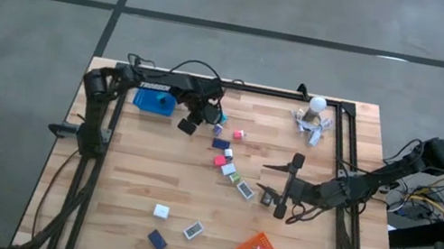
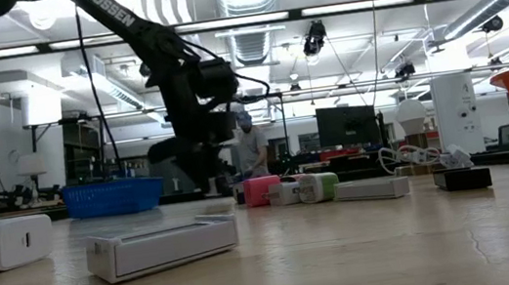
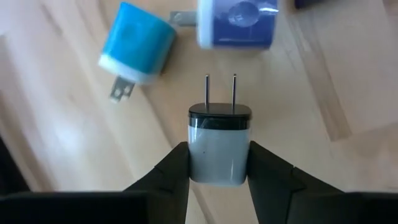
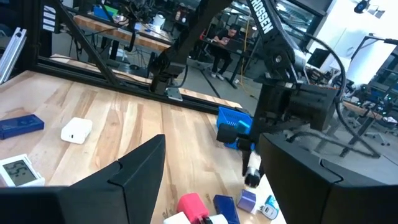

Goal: Pick & Place Office items
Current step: Put the top white and black charger adapter into the orange bin

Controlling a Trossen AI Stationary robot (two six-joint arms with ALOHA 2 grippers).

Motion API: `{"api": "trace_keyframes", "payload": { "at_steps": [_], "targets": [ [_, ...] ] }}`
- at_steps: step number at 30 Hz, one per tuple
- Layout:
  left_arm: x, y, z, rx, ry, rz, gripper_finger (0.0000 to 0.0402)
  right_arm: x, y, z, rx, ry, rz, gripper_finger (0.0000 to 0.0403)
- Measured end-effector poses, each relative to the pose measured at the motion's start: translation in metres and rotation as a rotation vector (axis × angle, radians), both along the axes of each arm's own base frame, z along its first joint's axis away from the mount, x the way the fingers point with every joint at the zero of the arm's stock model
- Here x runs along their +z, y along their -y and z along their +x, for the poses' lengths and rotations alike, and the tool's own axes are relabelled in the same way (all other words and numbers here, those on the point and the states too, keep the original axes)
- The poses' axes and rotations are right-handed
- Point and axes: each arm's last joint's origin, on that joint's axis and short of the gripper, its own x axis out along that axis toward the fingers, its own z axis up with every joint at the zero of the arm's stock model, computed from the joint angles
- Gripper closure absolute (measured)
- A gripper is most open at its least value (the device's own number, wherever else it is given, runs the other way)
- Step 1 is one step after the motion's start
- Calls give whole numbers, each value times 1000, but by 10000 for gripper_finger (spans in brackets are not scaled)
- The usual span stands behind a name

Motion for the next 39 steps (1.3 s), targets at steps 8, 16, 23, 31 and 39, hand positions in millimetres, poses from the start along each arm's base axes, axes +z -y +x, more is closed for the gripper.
{"api": "trace_keyframes", "payload": {
  "at_steps": [8,16,23,31,39],
  "targets": [
    [31,6,-7,75,183,-53,275,-2,0,0,0,-13,6,154],
    [53,21,-23,119,470,-107,275,-2,0,0,6,-13,7,154],
    [61,42,-44,159,733,-116,275,-2,0,0,7,-12,7,154],
    [65,68,-71,193,1032,-144,275,1,0,0,4,13,20,154],
    [52,98,-90,156,1250,-212,275,2,5,7,96,49,75,154]
  ]
}}
